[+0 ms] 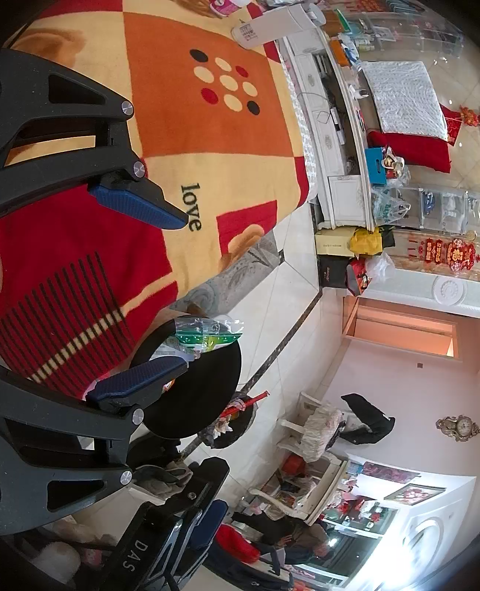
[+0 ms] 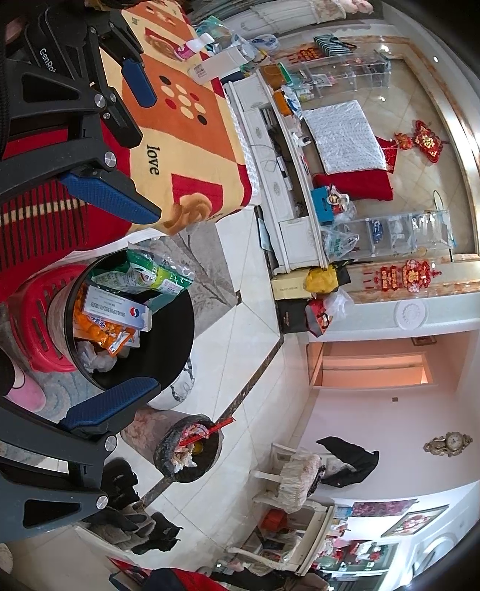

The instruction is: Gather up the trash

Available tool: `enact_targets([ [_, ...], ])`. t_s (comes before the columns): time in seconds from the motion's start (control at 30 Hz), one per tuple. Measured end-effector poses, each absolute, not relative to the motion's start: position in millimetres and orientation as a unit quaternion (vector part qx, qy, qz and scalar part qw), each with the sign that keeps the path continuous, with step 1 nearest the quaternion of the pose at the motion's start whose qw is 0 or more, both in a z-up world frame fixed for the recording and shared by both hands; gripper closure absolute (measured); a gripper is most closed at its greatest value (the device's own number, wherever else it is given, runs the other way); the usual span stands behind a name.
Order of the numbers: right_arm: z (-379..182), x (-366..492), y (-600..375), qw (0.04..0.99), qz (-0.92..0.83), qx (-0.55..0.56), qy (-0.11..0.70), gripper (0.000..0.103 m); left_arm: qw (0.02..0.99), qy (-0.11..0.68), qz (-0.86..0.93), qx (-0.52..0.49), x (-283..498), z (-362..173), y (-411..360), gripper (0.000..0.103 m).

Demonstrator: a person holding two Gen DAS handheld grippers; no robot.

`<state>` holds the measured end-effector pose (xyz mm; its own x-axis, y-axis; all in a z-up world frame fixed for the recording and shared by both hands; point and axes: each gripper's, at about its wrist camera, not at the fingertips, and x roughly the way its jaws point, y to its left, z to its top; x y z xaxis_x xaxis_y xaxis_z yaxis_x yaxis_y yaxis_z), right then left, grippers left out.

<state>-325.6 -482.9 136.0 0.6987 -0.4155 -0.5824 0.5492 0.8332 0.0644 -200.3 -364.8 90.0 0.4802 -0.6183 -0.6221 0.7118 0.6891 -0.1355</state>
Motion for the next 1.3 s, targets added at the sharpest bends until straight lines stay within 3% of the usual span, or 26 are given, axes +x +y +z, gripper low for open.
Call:
enact_targets([
  [1.3, 127.1, -324.7, -488.1, 0.908, -0.265, 0.125, 0.298, 0.020, 0.852, 0.340, -0.390, 0.074, -203.2, 83.1, -365.5, 0.032],
])
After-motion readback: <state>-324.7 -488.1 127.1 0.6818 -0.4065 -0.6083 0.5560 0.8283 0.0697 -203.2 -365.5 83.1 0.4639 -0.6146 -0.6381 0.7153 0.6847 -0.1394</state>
